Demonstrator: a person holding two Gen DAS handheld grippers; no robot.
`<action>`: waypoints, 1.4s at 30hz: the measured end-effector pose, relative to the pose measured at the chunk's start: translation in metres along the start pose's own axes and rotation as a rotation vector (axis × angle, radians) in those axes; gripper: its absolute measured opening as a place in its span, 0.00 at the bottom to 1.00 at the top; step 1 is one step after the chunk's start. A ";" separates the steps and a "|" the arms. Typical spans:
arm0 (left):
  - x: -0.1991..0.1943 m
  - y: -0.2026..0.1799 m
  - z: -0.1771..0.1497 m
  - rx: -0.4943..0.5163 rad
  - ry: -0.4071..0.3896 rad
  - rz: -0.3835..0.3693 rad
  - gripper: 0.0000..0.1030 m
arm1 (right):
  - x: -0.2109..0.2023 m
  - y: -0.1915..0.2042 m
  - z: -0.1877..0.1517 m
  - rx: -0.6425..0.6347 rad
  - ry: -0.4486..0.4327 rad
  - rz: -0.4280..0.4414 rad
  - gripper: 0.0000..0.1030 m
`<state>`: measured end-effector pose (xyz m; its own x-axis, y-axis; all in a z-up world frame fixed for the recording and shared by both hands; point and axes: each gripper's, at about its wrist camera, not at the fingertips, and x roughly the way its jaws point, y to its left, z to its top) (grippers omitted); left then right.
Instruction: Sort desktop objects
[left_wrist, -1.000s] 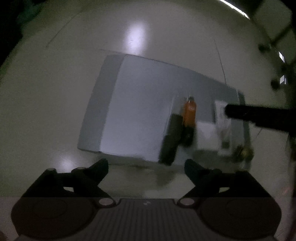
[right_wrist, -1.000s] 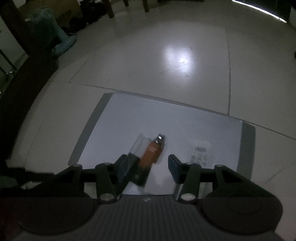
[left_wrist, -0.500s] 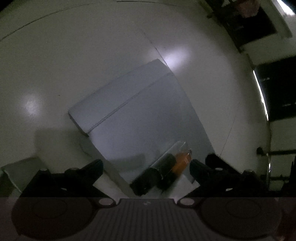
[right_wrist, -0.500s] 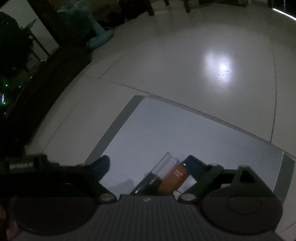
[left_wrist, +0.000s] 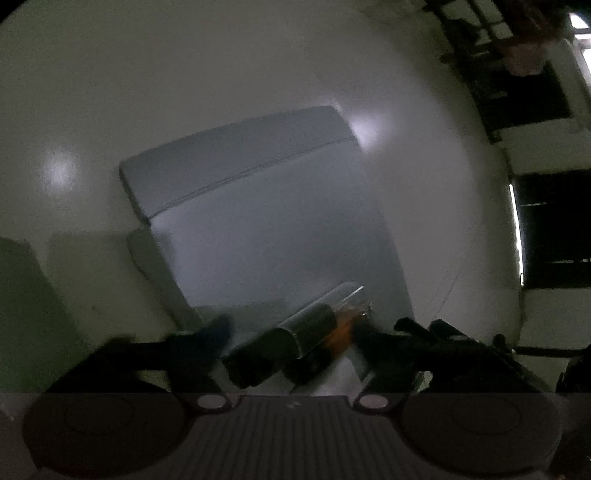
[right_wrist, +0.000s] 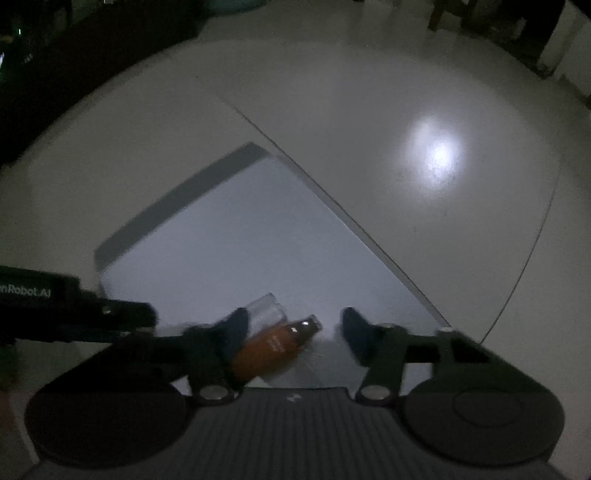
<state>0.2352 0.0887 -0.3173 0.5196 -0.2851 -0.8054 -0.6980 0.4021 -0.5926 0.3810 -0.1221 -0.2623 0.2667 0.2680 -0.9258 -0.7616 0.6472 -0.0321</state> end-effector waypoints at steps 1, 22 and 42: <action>0.002 0.002 0.001 -0.006 0.002 0.001 0.43 | 0.004 -0.001 0.002 -0.004 0.010 -0.004 0.35; 0.022 0.042 0.002 -0.146 0.188 0.197 0.10 | 0.055 -0.011 0.024 -0.071 0.158 0.039 0.11; 0.025 0.029 -0.007 -0.088 0.169 0.190 0.11 | 0.063 -0.012 0.022 -0.157 0.150 0.071 0.14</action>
<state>0.2247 0.0867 -0.3547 0.2908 -0.3564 -0.8879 -0.8187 0.3875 -0.4237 0.4200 -0.0968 -0.3120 0.1275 0.1925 -0.9730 -0.8612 0.5082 -0.0123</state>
